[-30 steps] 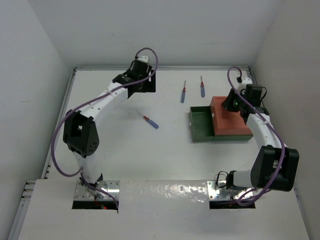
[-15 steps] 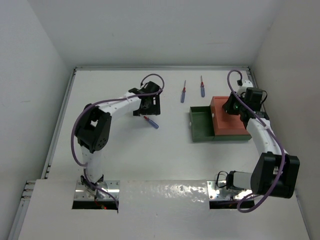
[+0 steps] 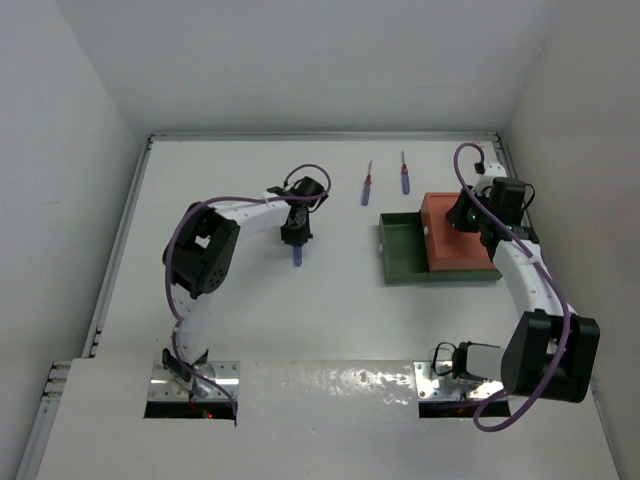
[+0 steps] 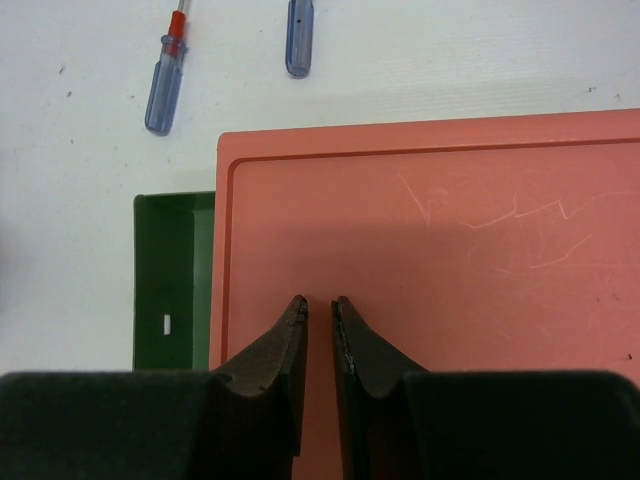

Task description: Sort the tools into containers

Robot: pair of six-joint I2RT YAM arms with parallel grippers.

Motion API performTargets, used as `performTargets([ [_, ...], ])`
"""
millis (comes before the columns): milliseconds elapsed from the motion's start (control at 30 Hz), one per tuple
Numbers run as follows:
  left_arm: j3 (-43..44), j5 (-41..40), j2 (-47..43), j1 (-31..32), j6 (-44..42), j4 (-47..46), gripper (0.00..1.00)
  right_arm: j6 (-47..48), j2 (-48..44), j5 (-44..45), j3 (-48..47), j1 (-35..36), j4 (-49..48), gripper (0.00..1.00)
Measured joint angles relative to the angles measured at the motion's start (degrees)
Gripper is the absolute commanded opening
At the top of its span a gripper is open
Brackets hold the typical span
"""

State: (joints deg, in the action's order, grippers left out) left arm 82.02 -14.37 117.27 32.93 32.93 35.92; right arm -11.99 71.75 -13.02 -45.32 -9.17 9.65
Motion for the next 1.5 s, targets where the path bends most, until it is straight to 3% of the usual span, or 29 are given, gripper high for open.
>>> performTargets([
  [267,3.96,2.03,-0.07,0.0,-0.81,1.68,0.0,0.04,-0.09,0.39,0.0,0.04,0.13,0.17],
  [367,11.98,4.66,-0.04,0.35,-2.29,1.18,0.0,0.02,-0.11,0.39,0.04,0.07,0.09,0.17],
  [567,26.45,17.9,-0.04,5.53,-6.21,-10.56,0.0,-0.02,-0.13,0.39,0.22,0.04,-0.13,0.17],
  [867,21.62,31.02,5.62,16.7,-4.74,-23.74,0.0,0.02,-0.92,0.66,0.92,0.04,-0.42,0.17],
  [1300,16.37,26.01,8.87,16.85,-3.58,-27.28,0.0,0.22,-1.95,1.01,2.08,0.04,-1.11,0.17],
  [1333,16.02,25.79,8.87,16.85,-3.61,-27.12,0.02,0.22,-1.97,1.01,2.12,0.04,-1.18,0.17],
  [1367,15.8,25.73,8.87,16.85,-3.69,-27.15,0.17,0.22,-1.97,1.01,2.14,0.04,-1.2,0.17],
  [1467,15.74,25.73,8.87,16.87,-4.15,-27.32,0.41,0.24,-1.97,1.01,2.14,0.04,-1.2,0.17],
  [1500,15.74,25.7,8.87,16.87,-4.35,-27.54,0.44,0.24,-1.97,1.01,2.14,0.04,-1.2,0.17],
])
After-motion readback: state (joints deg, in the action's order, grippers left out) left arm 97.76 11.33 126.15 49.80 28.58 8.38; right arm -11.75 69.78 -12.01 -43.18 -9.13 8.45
